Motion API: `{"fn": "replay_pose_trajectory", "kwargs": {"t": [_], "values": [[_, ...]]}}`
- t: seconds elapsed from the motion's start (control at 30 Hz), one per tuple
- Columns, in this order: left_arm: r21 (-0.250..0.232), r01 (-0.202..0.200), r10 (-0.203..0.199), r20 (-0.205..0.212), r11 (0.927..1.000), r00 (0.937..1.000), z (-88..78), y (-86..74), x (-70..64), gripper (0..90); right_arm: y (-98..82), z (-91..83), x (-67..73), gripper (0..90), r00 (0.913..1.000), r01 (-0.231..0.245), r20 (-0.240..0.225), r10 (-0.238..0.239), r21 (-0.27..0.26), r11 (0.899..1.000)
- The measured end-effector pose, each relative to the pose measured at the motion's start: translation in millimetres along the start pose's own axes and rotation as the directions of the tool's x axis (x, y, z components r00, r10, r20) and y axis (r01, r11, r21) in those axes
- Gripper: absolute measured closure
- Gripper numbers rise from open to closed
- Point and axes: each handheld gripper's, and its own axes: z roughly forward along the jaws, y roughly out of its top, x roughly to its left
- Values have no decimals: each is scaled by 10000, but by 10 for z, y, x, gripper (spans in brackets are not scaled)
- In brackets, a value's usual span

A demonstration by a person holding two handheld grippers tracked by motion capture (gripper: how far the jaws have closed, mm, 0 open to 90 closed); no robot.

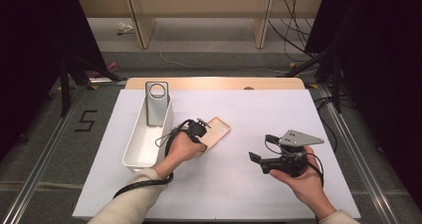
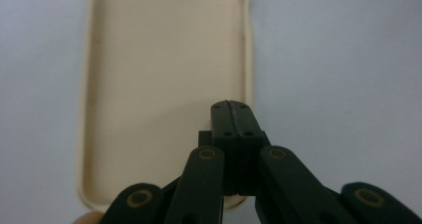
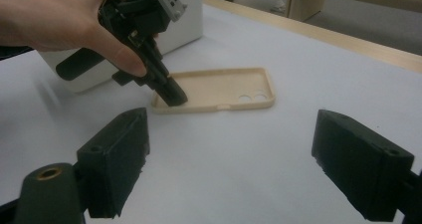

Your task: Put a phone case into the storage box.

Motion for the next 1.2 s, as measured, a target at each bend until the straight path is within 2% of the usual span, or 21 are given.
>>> {"fn": "replay_pose_trajectory", "kwargs": {"t": [0.07,0.27,0.53,0.6,0.73,0.83,1.2], "values": [[25,-134,134,-152,9999,9998,6,6,-51,900,0,0,-1,161,10000,1,3,-1,3,10000],[33,20,-21,347,10000,9994,31,8,-137,900,-2,3,1,161,10000,14,-8,-14,-4,10000],[-45,-66,67,441,10000,9990,62,18,-257,900,-1,1,1,161,10000,16,3,-16,7,10000],[-67,21,-17,665,10000,9978,77,21,-287,900,0,0,-2,161,10000,7,14,-7,4,10000],[-86,-43,48,685,10000,9976,93,37,-337,900,0,-2,-4,161,10000,11,25,-11,-8,10000],[-137,115,-102,938,9998,9955,115,46,-376,900,0,-2,-5,161,10000,8,34,-8,-21,10000],[-395,160,-126,869,9991,9961,175,89,-524,898,1,-7,-9,161,10000,-1,66,2,-49,10000]]}}
